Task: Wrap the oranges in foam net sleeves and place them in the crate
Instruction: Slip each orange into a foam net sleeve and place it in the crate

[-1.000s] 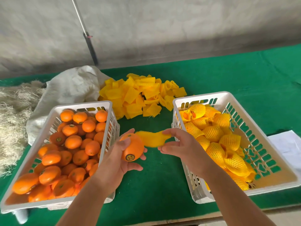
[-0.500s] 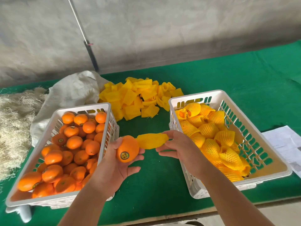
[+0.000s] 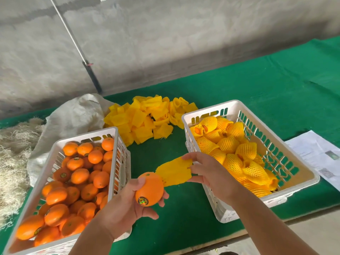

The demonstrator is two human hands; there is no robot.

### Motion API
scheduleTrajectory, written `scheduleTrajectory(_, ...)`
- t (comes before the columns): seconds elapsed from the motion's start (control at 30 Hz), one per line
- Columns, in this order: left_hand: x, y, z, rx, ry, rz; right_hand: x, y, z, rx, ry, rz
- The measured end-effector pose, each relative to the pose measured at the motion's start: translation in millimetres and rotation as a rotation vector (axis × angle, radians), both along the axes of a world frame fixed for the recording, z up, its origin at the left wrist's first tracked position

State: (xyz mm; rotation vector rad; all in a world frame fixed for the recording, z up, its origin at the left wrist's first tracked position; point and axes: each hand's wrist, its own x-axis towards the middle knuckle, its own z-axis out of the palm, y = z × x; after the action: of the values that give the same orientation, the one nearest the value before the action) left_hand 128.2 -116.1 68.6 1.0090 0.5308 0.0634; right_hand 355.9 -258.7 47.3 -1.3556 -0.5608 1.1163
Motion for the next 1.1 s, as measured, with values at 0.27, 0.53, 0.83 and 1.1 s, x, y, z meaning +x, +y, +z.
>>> scheduleTrajectory(0.27, -1, 5, 6, 0.102, 0.062, -0.119, -9, 5, -14, -0.122, -0.347, -0.085)
scheduleTrajectory(0.53, -1, 9, 4, 0.14, 0.073, -0.12, -8, 9, -16, -0.106, -0.43, -0.117)
scheduleTrajectory(0.83, -10, 11, -4, 0.13, 0.028, -0.176, -9, 2, -7, -0.039, -0.069, 0.16)
scheduleTrajectory(1.1, -13, 9, -18, -0.167, -0.254, -0.241, -11, -3, -11, -0.108, -0.008, 0.086)
